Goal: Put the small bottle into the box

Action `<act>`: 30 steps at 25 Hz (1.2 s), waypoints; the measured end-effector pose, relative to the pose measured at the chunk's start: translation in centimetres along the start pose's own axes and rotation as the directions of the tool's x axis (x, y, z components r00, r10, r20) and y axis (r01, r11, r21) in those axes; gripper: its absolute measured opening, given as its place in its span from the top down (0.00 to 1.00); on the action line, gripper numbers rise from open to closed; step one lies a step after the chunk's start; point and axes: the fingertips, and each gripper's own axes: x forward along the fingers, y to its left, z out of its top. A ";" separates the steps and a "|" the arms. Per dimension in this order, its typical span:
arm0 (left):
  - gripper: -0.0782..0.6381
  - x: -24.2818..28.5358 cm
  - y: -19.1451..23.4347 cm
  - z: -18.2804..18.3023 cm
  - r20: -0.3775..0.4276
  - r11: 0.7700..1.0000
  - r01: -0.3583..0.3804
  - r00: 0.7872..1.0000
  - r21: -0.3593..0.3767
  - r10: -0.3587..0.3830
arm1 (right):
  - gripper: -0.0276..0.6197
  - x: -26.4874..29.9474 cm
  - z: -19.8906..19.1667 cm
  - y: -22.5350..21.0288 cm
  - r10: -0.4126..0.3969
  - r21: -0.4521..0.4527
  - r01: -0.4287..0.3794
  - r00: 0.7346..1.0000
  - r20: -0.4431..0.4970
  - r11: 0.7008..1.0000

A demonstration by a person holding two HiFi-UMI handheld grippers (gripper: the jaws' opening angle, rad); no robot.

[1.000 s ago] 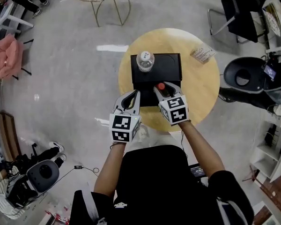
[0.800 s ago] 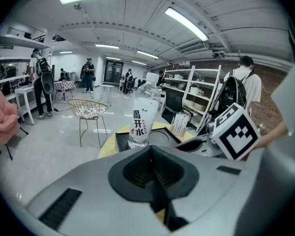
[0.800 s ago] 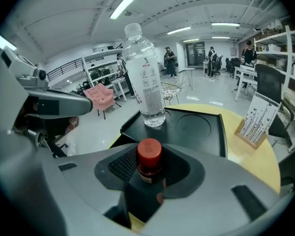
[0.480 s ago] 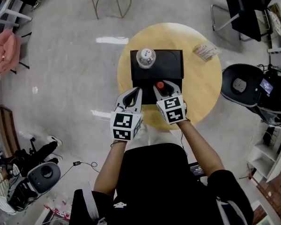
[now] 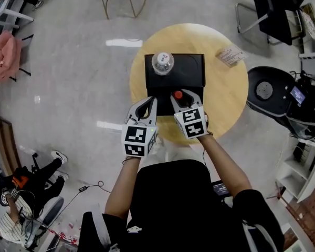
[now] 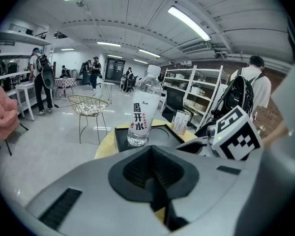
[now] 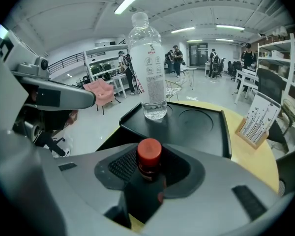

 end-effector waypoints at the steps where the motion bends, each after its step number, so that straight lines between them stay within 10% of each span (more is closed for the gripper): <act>1: 0.87 0.0 0.0 0.0 0.000 1.000 -0.001 1.000 0.000 0.001 | 0.74 0.0 0.0 0.1 0.001 0.000 -0.001 1.000 0.000 1.000; 30: 0.87 -3.5 -0.9 0.2 0.052 1.000 0.004 0.999 0.015 -0.005 | 0.71 -2.9 0.7 1.9 0.025 0.022 -0.026 0.997 0.068 0.999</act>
